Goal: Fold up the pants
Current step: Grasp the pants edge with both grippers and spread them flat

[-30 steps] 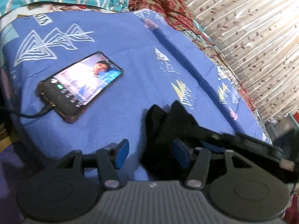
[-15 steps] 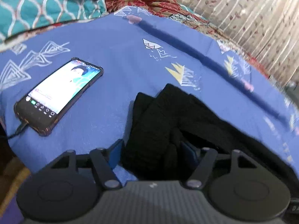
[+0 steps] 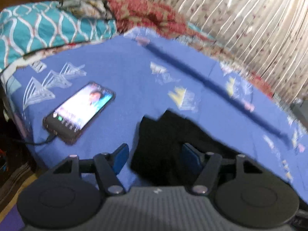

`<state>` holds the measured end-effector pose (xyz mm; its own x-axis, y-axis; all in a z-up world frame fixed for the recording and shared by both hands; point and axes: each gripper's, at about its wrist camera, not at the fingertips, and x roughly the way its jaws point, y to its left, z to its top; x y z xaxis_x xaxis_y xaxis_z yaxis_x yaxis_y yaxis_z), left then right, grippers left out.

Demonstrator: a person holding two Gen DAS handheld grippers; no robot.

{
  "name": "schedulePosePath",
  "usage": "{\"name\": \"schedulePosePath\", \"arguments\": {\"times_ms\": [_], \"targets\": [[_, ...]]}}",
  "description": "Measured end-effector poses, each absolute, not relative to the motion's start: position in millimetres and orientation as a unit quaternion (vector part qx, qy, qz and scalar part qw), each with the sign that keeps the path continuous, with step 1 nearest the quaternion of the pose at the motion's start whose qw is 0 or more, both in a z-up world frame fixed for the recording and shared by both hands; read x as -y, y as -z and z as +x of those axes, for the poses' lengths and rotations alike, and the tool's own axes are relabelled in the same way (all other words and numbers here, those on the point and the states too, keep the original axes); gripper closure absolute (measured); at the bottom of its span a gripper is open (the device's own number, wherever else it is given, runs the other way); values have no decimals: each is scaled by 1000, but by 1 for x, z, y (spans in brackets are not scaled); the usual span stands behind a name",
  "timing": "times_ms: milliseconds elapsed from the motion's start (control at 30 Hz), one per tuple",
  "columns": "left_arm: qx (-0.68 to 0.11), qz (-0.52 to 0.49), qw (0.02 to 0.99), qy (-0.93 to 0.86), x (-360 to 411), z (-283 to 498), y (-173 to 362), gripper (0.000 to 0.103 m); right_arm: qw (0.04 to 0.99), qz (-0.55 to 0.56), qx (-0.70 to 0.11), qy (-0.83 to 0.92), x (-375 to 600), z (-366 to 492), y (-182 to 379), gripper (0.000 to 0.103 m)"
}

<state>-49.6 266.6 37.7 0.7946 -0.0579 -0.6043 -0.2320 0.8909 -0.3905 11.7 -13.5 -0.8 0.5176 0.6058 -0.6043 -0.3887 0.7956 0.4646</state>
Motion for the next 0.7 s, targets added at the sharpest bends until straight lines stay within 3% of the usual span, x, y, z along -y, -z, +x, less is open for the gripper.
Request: {"name": "schedulePosePath", "arguments": {"times_ms": [133,267,567,700], "targets": [[-302,-224,927,0,-243,-32,-55,41,857,139,-398,-296,7,12,3,58],[-313,-187,929,56,-198,-2,-52,41,812,129,-472,-318,-10,14,32,58],[-387,-156,905,87,-148,30,-6,41,869,142,-390,-270,63,10,-10,58],[-420,-134,895,69,-153,27,18,51,886,192,-385,-173,128,33,-15,60]]}}
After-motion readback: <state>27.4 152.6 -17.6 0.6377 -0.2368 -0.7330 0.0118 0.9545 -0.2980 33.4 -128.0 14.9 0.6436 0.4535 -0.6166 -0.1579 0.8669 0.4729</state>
